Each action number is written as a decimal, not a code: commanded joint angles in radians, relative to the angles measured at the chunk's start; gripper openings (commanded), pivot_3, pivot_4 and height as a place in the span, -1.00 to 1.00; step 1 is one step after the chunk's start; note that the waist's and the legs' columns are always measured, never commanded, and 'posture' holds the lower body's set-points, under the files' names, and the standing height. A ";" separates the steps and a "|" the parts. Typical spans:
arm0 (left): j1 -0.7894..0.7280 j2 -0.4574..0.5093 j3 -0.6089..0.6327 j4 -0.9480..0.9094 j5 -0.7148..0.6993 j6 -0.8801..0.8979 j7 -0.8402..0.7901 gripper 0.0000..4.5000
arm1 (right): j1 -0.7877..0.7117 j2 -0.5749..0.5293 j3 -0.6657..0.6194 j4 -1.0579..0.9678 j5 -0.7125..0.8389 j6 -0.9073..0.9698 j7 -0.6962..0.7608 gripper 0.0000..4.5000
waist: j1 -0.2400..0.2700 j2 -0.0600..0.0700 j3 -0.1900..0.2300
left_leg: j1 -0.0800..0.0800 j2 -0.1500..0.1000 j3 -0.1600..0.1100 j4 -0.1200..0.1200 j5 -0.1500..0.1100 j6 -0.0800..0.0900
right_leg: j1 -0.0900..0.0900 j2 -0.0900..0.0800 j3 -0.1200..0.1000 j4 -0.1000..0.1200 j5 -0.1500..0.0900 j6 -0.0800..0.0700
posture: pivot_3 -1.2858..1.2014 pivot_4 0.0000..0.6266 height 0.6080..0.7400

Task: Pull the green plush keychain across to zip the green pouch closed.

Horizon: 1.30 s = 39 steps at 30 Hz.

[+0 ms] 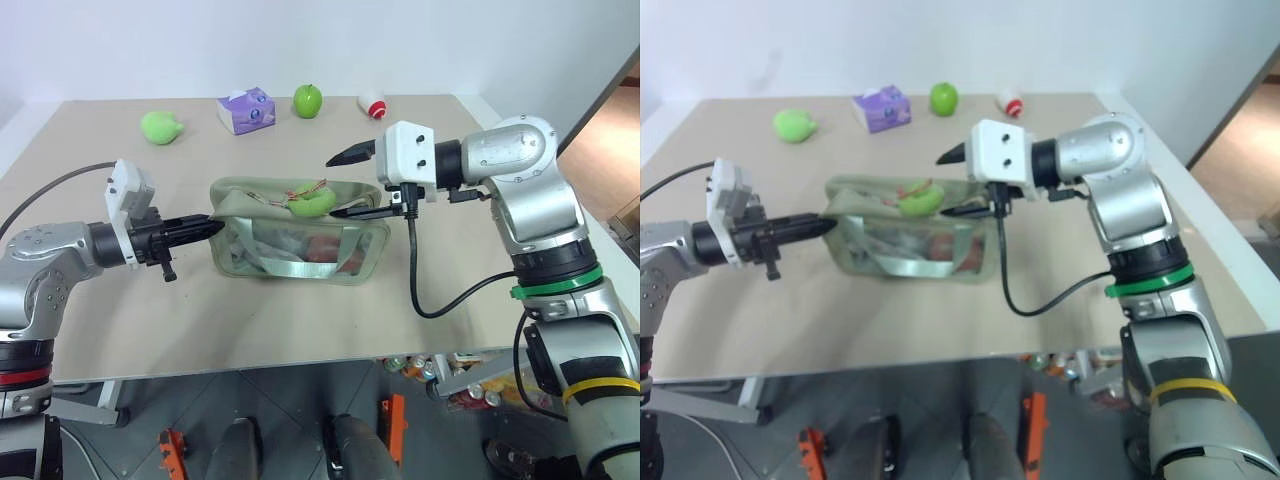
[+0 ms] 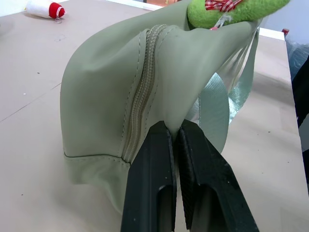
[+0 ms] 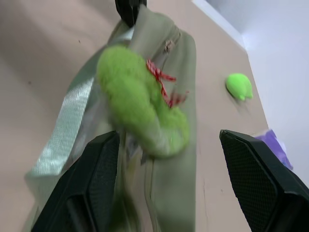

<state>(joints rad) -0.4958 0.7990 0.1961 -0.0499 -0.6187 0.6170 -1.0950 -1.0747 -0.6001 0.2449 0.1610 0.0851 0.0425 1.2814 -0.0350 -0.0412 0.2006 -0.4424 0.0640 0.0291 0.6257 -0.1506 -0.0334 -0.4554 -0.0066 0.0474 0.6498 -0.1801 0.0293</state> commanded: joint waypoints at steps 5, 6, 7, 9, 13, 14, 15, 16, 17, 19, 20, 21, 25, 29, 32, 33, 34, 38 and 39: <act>-0.010 0.000 0.016 -0.024 -0.017 -0.004 0.008 -1.00 | -0.064 0.052 0.003 0.030 -0.004 -0.033 -0.005 0.52 | 0.000 0.000 0.000 | 0.000 0.000 0.000 0.000 0.000 0.000 | 0.000 0.000 0.000 0.000 0.000 0.000 | 0.03 -0.52 1.00; -0.009 0.000 0.018 -0.024 -0.018 -0.003 0.010 -1.00 | -0.069 0.057 0.003 0.037 -0.005 -0.034 -0.006 0.52 | 0.000 0.000 0.000 | 0.000 0.000 0.000 0.000 0.000 0.000 | 0.000 0.000 0.000 0.000 0.000 0.000 | 0.03 -0.52 1.00; -0.005 0.001 0.019 -0.027 -0.019 -0.003 0.011 -1.00 | -0.072 0.064 0.003 0.045 -0.005 -0.037 -0.006 0.52 | 0.000 0.000 0.000 | 0.000 0.000 0.000 0.000 0.000 0.000 | 0.000 0.000 0.000 0.000 0.000 0.000 | 0.03 -0.52 1.00; -0.002 0.001 0.021 -0.030 -0.021 -0.002 0.014 -1.00 | -0.075 0.075 0.002 0.056 -0.002 -0.040 -0.008 0.52 | 0.000 0.000 0.000 | 0.000 0.000 0.000 0.000 0.000 0.000 | 0.000 0.000 0.000 0.000 0.000 0.000 | 0.03 -0.52 1.00; -0.002 0.004 0.022 -0.029 -0.022 -0.003 0.018 -1.00 | -0.075 0.084 -0.003 0.062 0.006 -0.043 0.004 -0.16 | 0.000 0.000 0.000 | 0.000 0.000 0.000 0.000 0.000 0.000 | 0.000 0.000 0.000 0.000 0.000 0.000 | 0.03 -0.52 1.00; -0.001 0.004 0.022 -0.029 -0.022 -0.003 0.020 -1.00 | -0.074 0.084 -0.004 0.062 0.009 -0.041 0.008 -0.29 | 0.000 0.000 0.000 | 0.000 0.000 0.000 0.000 0.000 0.000 | 0.000 0.000 0.000 0.000 0.000 0.000 | 0.03 -0.52 1.00; -0.001 0.004 0.022 -0.029 -0.022 -0.003 0.022 -1.00 | -0.074 0.083 -0.006 0.061 0.012 -0.039 0.011 -0.44 | 0.000 0.000 0.000 | 0.000 0.000 0.000 0.000 0.000 0.000 | 0.000 0.000 0.000 0.000 0.000 0.000 | 0.03 -0.52 1.00; 0.000 0.004 0.021 -0.029 -0.023 -0.003 0.022 -1.00 | -0.073 0.082 -0.008 0.061 0.014 -0.037 0.013 -0.61 | 0.000 0.000 0.000 | 0.000 0.000 0.000 0.000 0.000 0.000 | 0.000 0.000 0.000 0.000 0.000 0.000 | 0.03 -0.52 1.00; 0.000 0.005 0.021 -0.029 -0.023 -0.004 0.022 -1.00 | -0.073 0.080 -0.010 0.060 0.018 -0.033 0.016 -0.73 | 0.000 0.000 0.000 | 0.000 0.000 0.000 0.000 0.000 0.000 | 0.000 0.000 0.000 0.000 0.000 0.000 | 0.03 -0.52 1.00; 0.000 0.005 0.021 -0.028 -0.024 -0.004 0.023 -1.00 | -0.073 0.077 -0.012 0.059 0.022 -0.031 0.021 -0.98 | 0.000 0.000 0.000 | 0.000 0.000 0.000 0.000 0.000 0.000 | 0.000 0.000 0.000 0.000 0.000 0.000 | 0.03 -0.52 1.00; 0.000 0.005 0.020 -0.027 -0.024 -0.004 0.023 -1.00 | -0.072 0.075 -0.012 0.059 0.023 -0.031 0.022 -0.98 | 0.000 0.000 0.000 | 0.000 0.000 0.000 0.000 0.000 0.000 | 0.000 0.000 0.000 0.000 0.000 0.000 | 0.03 -0.52 1.00; -0.001 0.004 0.020 -0.026 -0.023 -0.005 0.023 -1.00 | -0.071 0.072 -0.013 0.057 0.025 -0.031 0.025 -0.98 | 0.000 0.000 0.000 | 0.000 0.000 0.000 0.000 0.000 0.000 | 0.000 0.000 0.000 0.000 0.000 0.000 | 0.03 -0.52 1.00; -0.006 0.002 0.016 -0.021 -0.021 -0.007 0.023 -1.00 | -0.071 0.058 -0.018 0.064 0.021 -0.034 0.024 -0.98 | 0.000 0.000 0.000 | 0.000 0.000 0.000 0.000 0.000 0.000 | 0.000 0.000 0.000 0.000 0.000 0.000 | 0.03 -0.52 1.00; -0.008 0.000 0.012 -0.018 -0.020 -0.007 0.023 -1.00 | -0.094 0.008 -0.047 0.108 0.019 -0.023 0.025 -0.98 | 0.000 0.000 0.000 | 0.000 0.000 0.000 0.000 0.000 0.000 | 0.000 0.000 0.000 0.000 0.000 0.000 | 0.03 -0.52 1.00; -0.008 -0.002 0.009 -0.014 -0.019 -0.009 0.020 -1.00 | -0.136 -0.055 -0.085 0.169 0.033 -0.011 0.040 -0.98 | 0.000 0.000 0.000 | 0.000 0.000 0.000 0.000 0.000 0.000 | 0.000 0.000 0.000 0.000 0.000 0.000 | 0.03 -0.52 1.00; -0.008 -0.003 0.008 -0.013 -0.019 -0.009 0.020 -1.00 | -0.146 -0.066 -0.091 0.182 0.037 -0.009 0.042 -0.98 | 0.001 0.000 0.000 | 0.000 0.000 0.000 0.000 0.000 0.000 | 0.000 0.000 0.000 0.000 0.000 0.000 | 0.03 -0.52 1.00; -0.013 -0.005 0.005 -0.008 -0.017 -0.011 0.019 -1.00 | -0.168 -0.086 -0.102 0.214 0.030 -0.018 0.036 -0.98 | 0.001 0.000 0.000 | 0.000 0.000 0.000 0.000 0.000 0.000 | 0.000 0.000 0.000 0.000 0.000 0.000 | 0.03 -0.52 1.00; -0.027 -0.009 -0.005 0.007 -0.012 -0.014 0.013 -1.00 | -0.225 -0.149 -0.114 0.289 -0.012 -0.074 0.016 -0.98 | 0.001 0.000 0.000 | 0.000 0.000 0.000 0.000 0.000 0.000 | 0.000 0.000 0.000 0.000 0.000 0.000 | 0.03 -0.52 1.00; -0.031 -0.010 -0.007 0.010 -0.011 -0.014 0.011 -1.00 | -0.235 -0.160 -0.114 0.299 -0.018 -0.084 0.014 -0.98 | 0.001 0.000 0.000 | 0.000 0.000 0.000 0.000 0.000 0.000 | 0.000 0.000 0.000 0.000 0.000 0.000 | 0.03 -0.52 1.00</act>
<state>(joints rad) -0.5081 0.7917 0.1903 -0.0424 -0.6282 0.6156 -1.0767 -1.2675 -0.7267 0.1774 0.4497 0.0800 -0.0133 1.3082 -0.0344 -0.0410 0.2007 -0.4420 0.0639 0.0293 0.6253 -0.1506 -0.0335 -0.4557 -0.0068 0.0474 0.6500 -0.1803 0.0290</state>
